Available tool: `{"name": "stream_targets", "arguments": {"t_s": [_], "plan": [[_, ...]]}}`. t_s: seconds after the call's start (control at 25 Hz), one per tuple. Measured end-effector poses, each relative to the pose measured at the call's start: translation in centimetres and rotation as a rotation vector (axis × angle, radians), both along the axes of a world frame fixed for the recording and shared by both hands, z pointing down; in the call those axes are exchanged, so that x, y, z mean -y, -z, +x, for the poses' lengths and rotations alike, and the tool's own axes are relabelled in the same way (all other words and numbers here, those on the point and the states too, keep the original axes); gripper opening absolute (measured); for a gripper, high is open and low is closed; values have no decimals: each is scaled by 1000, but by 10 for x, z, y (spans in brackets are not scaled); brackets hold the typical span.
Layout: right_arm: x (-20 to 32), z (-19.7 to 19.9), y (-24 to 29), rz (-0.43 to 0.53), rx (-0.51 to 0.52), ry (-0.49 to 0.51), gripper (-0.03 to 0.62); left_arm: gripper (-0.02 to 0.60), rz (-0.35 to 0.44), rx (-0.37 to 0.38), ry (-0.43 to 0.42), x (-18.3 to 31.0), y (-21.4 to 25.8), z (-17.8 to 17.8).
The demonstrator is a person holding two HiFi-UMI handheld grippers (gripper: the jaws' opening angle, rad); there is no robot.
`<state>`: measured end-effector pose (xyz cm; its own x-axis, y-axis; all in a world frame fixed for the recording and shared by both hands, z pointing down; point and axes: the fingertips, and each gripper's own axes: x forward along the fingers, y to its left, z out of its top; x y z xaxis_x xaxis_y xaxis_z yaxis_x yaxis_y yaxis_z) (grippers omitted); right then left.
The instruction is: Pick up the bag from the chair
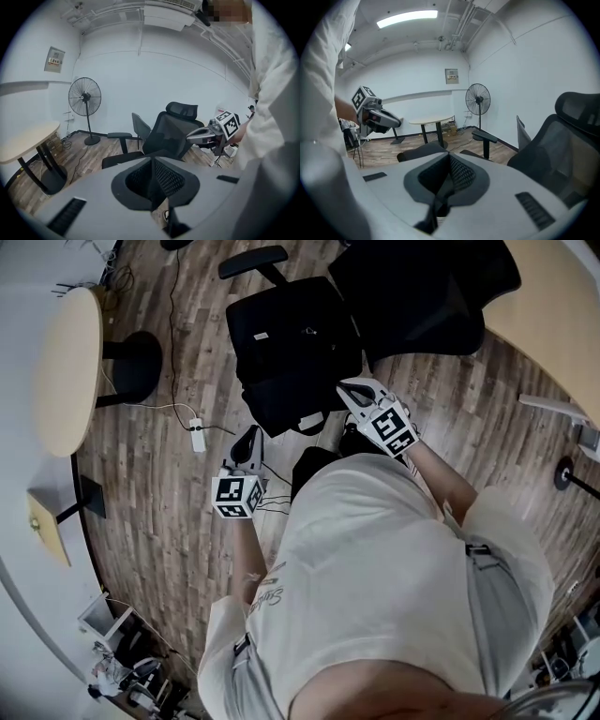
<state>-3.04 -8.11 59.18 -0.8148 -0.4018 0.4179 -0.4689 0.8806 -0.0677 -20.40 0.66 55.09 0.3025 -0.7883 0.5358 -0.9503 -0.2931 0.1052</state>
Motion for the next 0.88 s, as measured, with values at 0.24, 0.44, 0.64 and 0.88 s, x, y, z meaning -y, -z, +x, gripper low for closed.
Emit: {"name": "stream_targets", "arguments": {"t_s": [0.24,0.44,0.64,0.88], "plan": [[10,2,-6,-56,10,-22,-5,28,-53,-6,-39,-2,-17,0],[9,7,-16,-57,-65,-74,-5,29,-97,-45,-59,-8,-38,-7],[-6,20,-31,-158,-82,-134,-5,29,-151,-78,-128,-17,-56,-8],[-35,20,-60,-257,-146,-43,29,29,-258,-64,-193,-30,-90,-13]]}}
